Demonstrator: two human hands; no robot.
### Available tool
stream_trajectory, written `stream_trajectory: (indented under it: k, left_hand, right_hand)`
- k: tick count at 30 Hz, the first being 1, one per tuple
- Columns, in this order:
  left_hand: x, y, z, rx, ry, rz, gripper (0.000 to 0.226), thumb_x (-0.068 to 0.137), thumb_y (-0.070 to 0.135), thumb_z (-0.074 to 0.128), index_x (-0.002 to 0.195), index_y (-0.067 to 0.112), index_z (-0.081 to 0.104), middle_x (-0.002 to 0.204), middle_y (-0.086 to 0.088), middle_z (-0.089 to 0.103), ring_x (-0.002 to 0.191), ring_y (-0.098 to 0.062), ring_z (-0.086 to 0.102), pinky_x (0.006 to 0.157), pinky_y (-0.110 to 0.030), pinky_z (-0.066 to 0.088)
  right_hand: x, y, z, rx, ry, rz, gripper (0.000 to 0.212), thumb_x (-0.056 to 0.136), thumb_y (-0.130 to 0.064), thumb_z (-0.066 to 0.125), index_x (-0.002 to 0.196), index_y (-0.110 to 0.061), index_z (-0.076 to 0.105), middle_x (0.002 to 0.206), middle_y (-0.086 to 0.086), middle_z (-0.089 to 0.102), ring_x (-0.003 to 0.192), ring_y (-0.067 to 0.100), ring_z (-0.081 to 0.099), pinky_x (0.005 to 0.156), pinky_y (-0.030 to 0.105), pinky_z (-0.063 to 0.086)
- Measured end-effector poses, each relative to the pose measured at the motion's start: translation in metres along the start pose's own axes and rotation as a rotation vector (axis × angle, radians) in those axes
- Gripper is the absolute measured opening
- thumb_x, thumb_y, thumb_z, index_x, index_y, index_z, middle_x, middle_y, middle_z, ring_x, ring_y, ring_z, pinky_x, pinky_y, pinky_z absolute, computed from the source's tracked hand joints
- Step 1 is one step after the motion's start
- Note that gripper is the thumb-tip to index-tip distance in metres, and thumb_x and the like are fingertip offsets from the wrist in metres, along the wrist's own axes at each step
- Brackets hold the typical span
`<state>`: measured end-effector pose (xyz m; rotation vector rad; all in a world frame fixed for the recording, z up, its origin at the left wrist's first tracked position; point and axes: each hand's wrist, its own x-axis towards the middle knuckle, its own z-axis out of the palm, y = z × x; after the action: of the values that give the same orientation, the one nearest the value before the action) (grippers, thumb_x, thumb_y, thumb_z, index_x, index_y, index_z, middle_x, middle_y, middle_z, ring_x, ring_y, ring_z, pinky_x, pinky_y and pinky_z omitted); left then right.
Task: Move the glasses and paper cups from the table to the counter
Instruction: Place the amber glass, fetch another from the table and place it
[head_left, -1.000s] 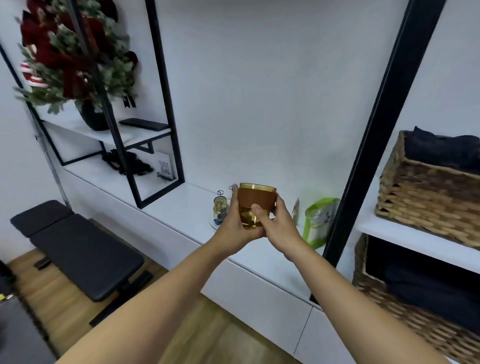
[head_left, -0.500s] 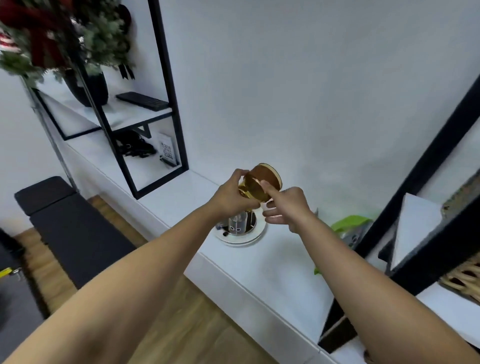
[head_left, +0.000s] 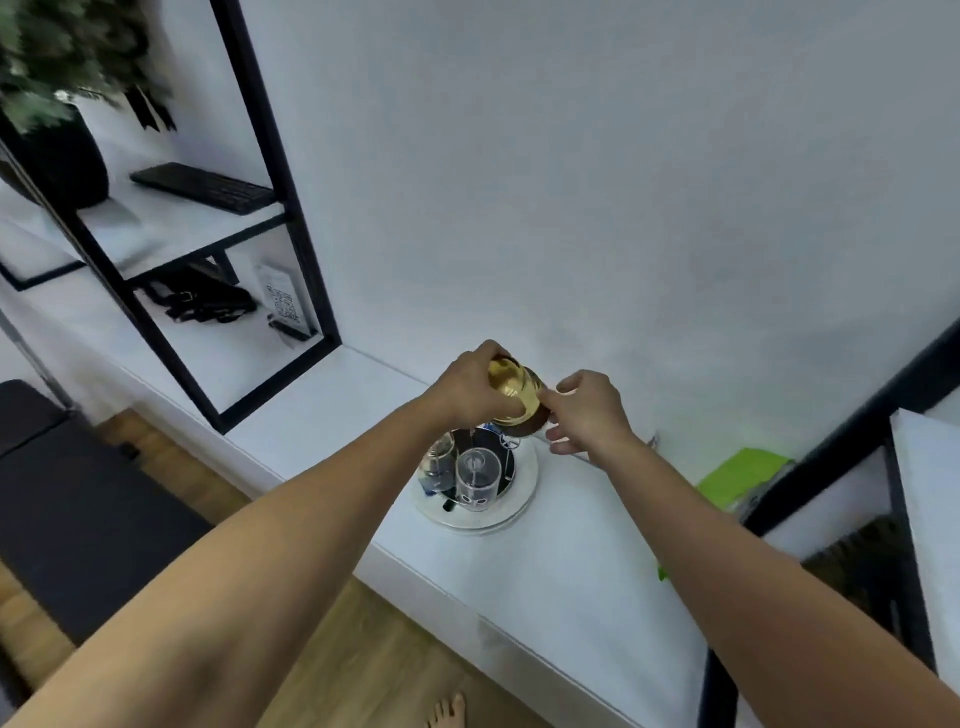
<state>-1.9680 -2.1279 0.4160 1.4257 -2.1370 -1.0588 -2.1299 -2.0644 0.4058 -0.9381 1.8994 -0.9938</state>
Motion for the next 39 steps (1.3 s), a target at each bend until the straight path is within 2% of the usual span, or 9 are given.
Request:
stream_trajectory:
  k: [3,6,8,13,17,22,29,33,39]
  left_hand:
    - [0.025,-0.016,0.008,0.026,-0.046,0.026,0.075,0.073,0.024,0.085,0.136,0.022,0.044,0.128,-0.005,0.049,0.111,-0.023,0.053,0.083,-0.031,0.047]
    - [0.041,-0.026,0.017,0.051,-0.08,0.029,0.079,0.072,0.026,0.087,0.134,0.015,0.04,0.123,-0.005,0.051,0.106,-0.023,0.055,0.076,-0.028,0.045]
    - [0.052,-0.032,0.024,0.093,-0.113,0.053,0.077,0.072,0.028,0.087,0.133,0.013,0.041,0.124,-0.006,0.051,0.108,-0.024,0.055,0.081,-0.032,0.048]
    - [0.063,-0.046,0.039,0.137,-0.153,0.089,0.075,0.075,0.026,0.085,0.136,0.015,0.043,0.127,-0.009,0.049,0.111,-0.026,0.053,0.087,-0.035,0.048]
    - [0.071,-0.054,0.048,0.167,-0.194,0.115,0.076,0.074,0.023,0.087,0.137,0.016,0.044,0.127,-0.01,0.048,0.109,-0.027,0.055,0.088,-0.037,0.05]
    - [0.08,-0.061,0.058,0.176,-0.227,0.096,0.08,0.072,0.022,0.088,0.138,0.015,0.043,0.129,-0.011,0.046,0.112,-0.031,0.056,0.095,-0.044,0.05]
    - [0.086,-0.075,0.071,0.205,-0.268,0.088,0.087,0.073,0.024,0.09,0.142,0.015,0.038,0.133,-0.012,0.044,0.114,-0.033,0.058,0.097,-0.047,0.051]
    - [0.09,-0.08,0.076,0.161,-0.267,0.072,0.092,0.073,0.022,0.089,0.143,0.017,0.029,0.134,-0.012,0.048,0.11,-0.033,0.061,0.095,-0.048,0.053]
    - [0.095,-0.091,0.083,0.215,-0.301,0.076,0.079,0.073,0.027,0.089,0.13,0.012,0.036,0.121,-0.012,0.054,0.103,-0.031,0.061,0.089,-0.049,0.054]
  right_hand:
    - [0.018,0.007,0.014,0.024,-0.026,0.058,0.011,0.094,-0.019,0.064,0.102,-0.012,0.06,0.098,0.018,0.068,0.071,0.03,0.072,0.054,0.043,0.062]
    - [0.028,0.018,0.022,0.092,-0.045,0.105,0.02,0.095,-0.02,0.061,0.113,-0.01,0.063,0.105,0.016,0.066,0.078,0.029,0.071,0.056,0.042,0.062]
    - [0.033,0.023,0.025,0.134,-0.034,0.105,0.023,0.095,-0.02,0.059,0.114,-0.009,0.064,0.107,0.013,0.066,0.077,0.026,0.072,0.058,0.039,0.062]
    - [0.042,0.027,0.032,0.227,-0.049,0.088,0.017,0.094,-0.021,0.066,0.104,-0.007,0.07,0.097,0.012,0.072,0.071,0.02,0.075,0.058,0.029,0.059]
    - [0.048,0.031,0.038,0.209,-0.056,0.06,0.01,0.093,-0.014,0.068,0.083,-0.015,0.069,0.085,0.005,0.071,0.064,0.011,0.073,0.054,0.024,0.057]
    - [0.058,0.041,0.046,0.179,-0.029,0.065,0.01,0.091,-0.014,0.067,0.081,-0.015,0.07,0.093,0.013,0.073,0.084,0.024,0.074,0.066,0.035,0.063]
    - [0.068,0.057,0.054,0.174,-0.021,0.098,0.018,0.09,-0.013,0.07,0.073,-0.018,0.065,0.08,0.005,0.07,0.068,0.013,0.071,0.069,0.035,0.063]
    - [0.072,0.062,0.06,0.124,-0.018,0.085,0.015,0.089,-0.019,0.07,0.075,-0.02,0.066,0.095,0.016,0.073,0.091,0.03,0.073,0.087,0.05,0.059]
    - [0.082,0.072,0.069,0.11,-0.031,0.15,0.014,0.088,-0.019,0.071,0.076,-0.022,0.064,0.089,0.009,0.073,0.092,0.029,0.073,0.09,0.052,0.057]
